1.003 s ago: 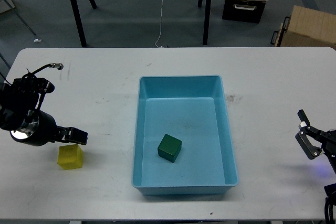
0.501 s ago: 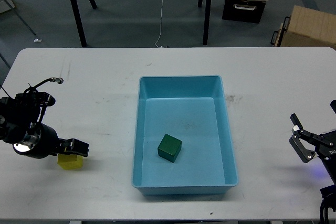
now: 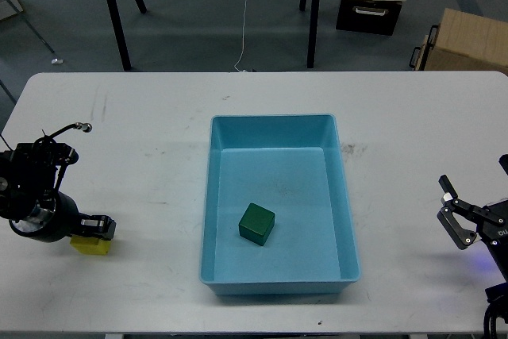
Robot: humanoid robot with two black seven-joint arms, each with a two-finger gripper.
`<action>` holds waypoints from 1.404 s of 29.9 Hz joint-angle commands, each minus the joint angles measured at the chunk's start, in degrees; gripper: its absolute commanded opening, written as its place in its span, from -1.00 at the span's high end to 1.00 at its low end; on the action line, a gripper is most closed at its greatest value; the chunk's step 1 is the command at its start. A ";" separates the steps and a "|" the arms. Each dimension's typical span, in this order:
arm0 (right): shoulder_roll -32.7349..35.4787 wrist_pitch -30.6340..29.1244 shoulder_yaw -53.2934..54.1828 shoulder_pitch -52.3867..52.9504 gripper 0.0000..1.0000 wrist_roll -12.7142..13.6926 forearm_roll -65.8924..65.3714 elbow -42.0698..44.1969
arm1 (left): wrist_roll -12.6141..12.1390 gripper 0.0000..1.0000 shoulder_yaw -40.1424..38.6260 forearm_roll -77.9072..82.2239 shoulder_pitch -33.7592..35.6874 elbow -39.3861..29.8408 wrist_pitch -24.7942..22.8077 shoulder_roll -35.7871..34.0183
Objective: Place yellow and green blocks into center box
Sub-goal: 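Reach the left gripper down to the yellow cube and grasp it, then lift the yellow cube into the tray beside the green cube, release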
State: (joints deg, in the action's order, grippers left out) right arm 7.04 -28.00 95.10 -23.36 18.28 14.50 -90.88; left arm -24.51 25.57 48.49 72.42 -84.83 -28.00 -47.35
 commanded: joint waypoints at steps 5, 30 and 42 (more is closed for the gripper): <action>0.00 0.00 0.26 -0.29 -0.99 0.00 0.00 0.00 | -0.10 1.00 -5.71 -4.96 9.47 -0.43 0.00 0.76; 0.00 0.00 1.40 -1.25 -0.99 -0.09 0.00 2.46 | 1.92 0.01 3.25 -20.63 22.60 9.41 0.00 41.81; 0.00 0.00 0.79 -1.25 -0.99 -0.09 -0.09 2.11 | 4.56 -0.93 2.91 -20.89 21.98 11.08 0.00 38.39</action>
State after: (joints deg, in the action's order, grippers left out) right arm 7.03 -28.00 95.92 -24.61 18.18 14.44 -88.61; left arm -20.04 28.99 27.74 94.32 -74.82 -28.00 -7.37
